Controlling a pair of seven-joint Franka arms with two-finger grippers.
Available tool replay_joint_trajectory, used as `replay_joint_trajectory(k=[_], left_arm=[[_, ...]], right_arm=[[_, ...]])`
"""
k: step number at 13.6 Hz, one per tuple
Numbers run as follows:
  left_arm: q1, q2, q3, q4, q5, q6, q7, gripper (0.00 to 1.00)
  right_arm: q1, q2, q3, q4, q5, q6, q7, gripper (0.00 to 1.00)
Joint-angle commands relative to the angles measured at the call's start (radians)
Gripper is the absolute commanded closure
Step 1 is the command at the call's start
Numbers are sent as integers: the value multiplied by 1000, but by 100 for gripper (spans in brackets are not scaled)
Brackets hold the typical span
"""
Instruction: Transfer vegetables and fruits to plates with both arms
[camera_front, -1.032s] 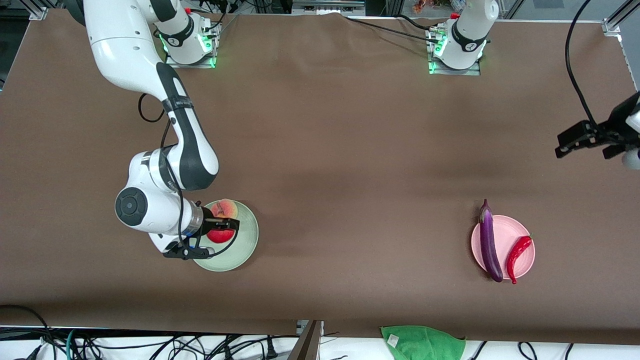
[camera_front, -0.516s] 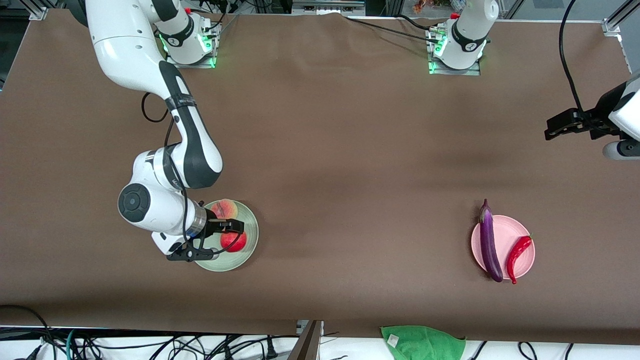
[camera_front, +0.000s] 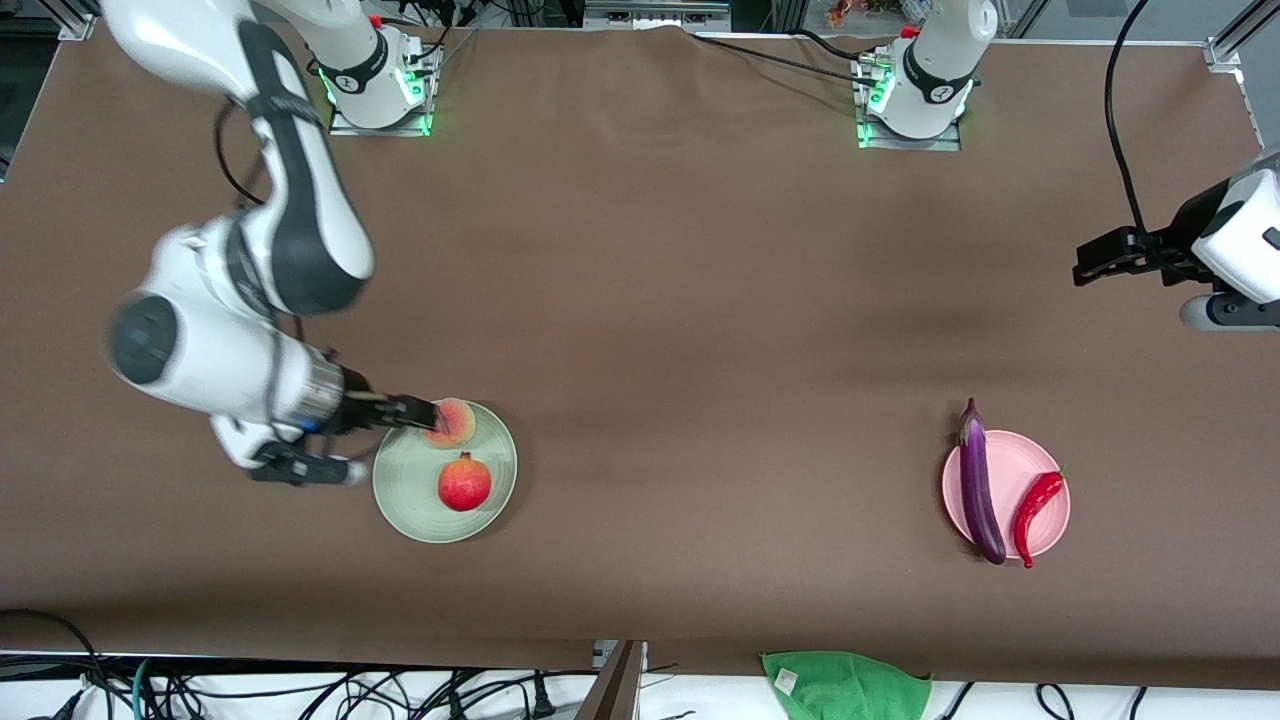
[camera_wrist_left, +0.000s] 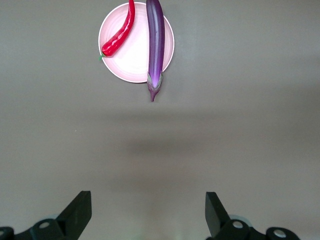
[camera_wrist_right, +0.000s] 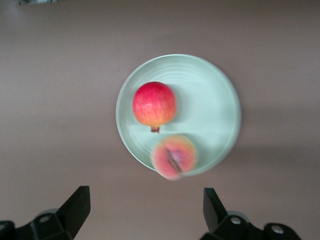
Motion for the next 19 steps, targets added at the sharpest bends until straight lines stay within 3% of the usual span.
replay_joint_trajectory(k=[1, 4, 5, 7, 9, 11, 14, 17, 19], left_arm=[[-4, 14, 3, 26, -4, -10, -13, 0], [-2, 21, 3, 30, -3, -10, -13, 0], [1, 21, 5, 30, -4, -10, -11, 0], [4, 24, 7, 30, -9, -8, -11, 0], [2, 25, 8, 31, -10, -8, -13, 0], [4, 25, 8, 33, -10, -8, -11, 0], [4, 27, 8, 33, -12, -7, -13, 0], [4, 36, 8, 48, -12, -7, -11, 0], [5, 37, 8, 49, -13, -7, -10, 0]], right_arm=[[2, -217, -53, -144, -25, -120, -30, 0], [2, -358, -57, -181, -164, -238, -74, 0], [1, -388, -75, -181, -175, -274, -105, 0], [2, -408, -122, -168, -184, -340, -160, 0], [1, -399, -129, -125, -242, -366, -168, 0], [4, -396, -129, -123, -246, -393, -179, 0], [-60, -373, -58, -123, -220, -404, -194, 0], [-212, -394, 132, -132, -235, -409, -144, 0], [-229, -444, 152, -189, -246, -409, -105, 0]])
